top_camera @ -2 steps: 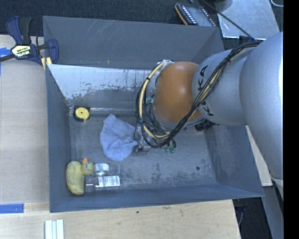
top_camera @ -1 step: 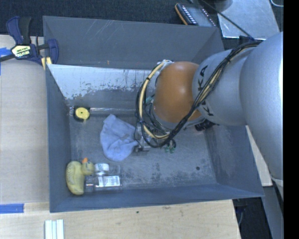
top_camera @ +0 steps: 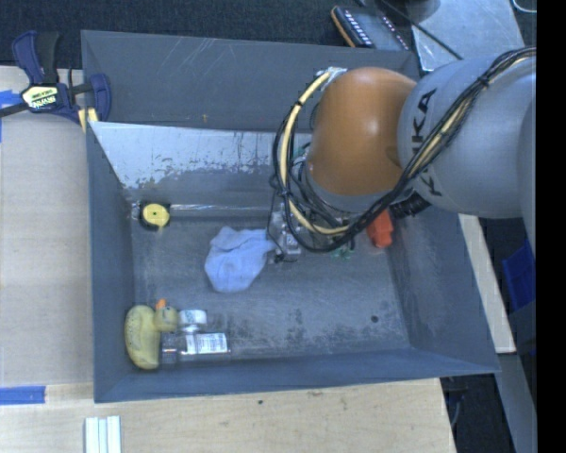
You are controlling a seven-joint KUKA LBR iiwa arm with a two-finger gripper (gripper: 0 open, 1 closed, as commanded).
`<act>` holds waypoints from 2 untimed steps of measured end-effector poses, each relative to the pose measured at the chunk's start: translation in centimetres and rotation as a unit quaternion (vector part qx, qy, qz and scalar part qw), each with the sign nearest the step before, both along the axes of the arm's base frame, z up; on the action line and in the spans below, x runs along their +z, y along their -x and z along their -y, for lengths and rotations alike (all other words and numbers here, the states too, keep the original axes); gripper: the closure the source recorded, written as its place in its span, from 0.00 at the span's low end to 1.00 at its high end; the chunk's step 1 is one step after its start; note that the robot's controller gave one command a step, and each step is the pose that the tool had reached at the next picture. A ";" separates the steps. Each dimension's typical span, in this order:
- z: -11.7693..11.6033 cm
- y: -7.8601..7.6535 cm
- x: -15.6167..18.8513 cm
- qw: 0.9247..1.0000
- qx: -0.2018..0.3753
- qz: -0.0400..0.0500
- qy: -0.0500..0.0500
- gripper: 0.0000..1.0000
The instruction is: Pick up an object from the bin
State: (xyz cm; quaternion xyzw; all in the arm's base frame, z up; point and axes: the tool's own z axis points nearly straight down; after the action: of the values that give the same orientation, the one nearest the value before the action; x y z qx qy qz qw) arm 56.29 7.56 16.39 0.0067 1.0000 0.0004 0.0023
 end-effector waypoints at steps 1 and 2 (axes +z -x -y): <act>0.0 0.0 1.5 1.000 0.000 0.001 0.000 1.00; -5.2 -1.0 4.7 1.000 -0.003 0.003 -0.001 1.00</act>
Offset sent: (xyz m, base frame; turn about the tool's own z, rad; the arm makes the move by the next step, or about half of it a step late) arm 0.0094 0.0484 0.0462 0.0109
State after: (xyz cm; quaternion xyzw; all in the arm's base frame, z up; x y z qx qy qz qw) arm 57.33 12.73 21.09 0.0093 0.9999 0.0019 0.0051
